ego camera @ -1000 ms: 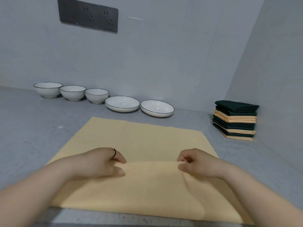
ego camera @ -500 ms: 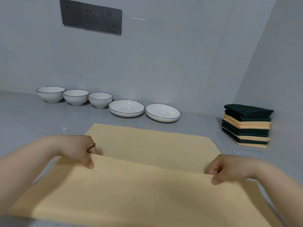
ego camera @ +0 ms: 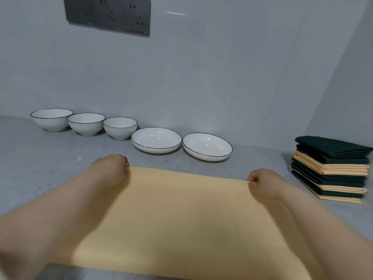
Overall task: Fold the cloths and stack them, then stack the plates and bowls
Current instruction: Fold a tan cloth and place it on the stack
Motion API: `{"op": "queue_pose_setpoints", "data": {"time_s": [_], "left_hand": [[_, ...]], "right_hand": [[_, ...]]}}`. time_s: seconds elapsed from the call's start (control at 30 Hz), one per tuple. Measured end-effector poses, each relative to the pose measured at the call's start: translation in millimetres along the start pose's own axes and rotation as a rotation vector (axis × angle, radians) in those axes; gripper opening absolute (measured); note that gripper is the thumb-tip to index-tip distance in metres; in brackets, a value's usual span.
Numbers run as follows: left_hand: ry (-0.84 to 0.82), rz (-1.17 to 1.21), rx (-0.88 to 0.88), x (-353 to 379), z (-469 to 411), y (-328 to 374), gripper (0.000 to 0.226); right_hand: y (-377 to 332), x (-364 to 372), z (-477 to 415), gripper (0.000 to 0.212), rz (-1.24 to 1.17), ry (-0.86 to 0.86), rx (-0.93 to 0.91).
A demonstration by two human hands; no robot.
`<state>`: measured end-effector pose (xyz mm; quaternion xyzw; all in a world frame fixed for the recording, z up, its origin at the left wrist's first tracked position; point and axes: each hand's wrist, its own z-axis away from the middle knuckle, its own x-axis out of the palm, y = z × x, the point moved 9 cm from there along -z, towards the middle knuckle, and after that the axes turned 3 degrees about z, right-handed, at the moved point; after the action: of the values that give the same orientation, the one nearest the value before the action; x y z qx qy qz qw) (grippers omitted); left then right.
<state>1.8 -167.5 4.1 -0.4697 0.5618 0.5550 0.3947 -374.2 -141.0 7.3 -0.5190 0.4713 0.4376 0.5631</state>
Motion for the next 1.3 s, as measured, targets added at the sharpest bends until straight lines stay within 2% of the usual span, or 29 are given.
{"op": "queue_pose_setpoints", "data": {"time_s": [0.37,0.5,0.57,0.67,0.73,0.8,0.9,0.93,1.03,1.1,1.17,1.2,1.3], "left_hand": [[0.038,-0.099,-0.01,7,-24,5,0.024],[0.044,-0.132,0.01,9,-19,7,0.028],[0.096,-0.18,0.057,3,-11,14,0.039],[0.145,-0.038,0.21,-10,26,45,0.045],[0.062,0.088,0.429,-6,68,80,0.059],[-0.092,0.128,0.576,11,117,107,0.075],[-0.283,0.067,0.601,41,164,127,0.057],[-0.303,0.037,0.593,48,170,130,0.054],[-0.29,-0.057,0.542,60,181,129,0.055],[-0.292,-0.084,0.502,67,182,124,0.055],[-0.304,-0.08,0.468,69,182,121,0.055],[-0.309,-0.077,0.451,68,182,119,0.054],[-0.316,-0.062,0.361,59,175,96,0.054]], "right_hand": [[0,13,-20,0.031,0.041,0.039,-0.01],[0,12,-18,0.011,0.072,0.057,-0.001],[-2,10,-13,0.019,0.113,0.09,-0.009],[-11,-3,6,0.034,0.083,0.217,-0.036],[-27,-5,29,0.036,0.027,0.244,-0.097],[-53,4,60,0.038,-0.018,0.17,-0.211],[-103,25,115,0.047,-0.037,0.022,-0.431],[-117,34,130,0.052,-0.019,-0.025,-0.483],[-133,54,158,0.049,-0.006,-0.103,-0.49],[-135,61,161,0.064,0.002,-0.075,-0.468],[-130,67,158,0.107,0.018,-0.084,-0.432],[-125,71,156,0.122,0.03,-0.098,-0.415],[-107,73,154,0.147,0.052,-0.132,-0.372]]}}
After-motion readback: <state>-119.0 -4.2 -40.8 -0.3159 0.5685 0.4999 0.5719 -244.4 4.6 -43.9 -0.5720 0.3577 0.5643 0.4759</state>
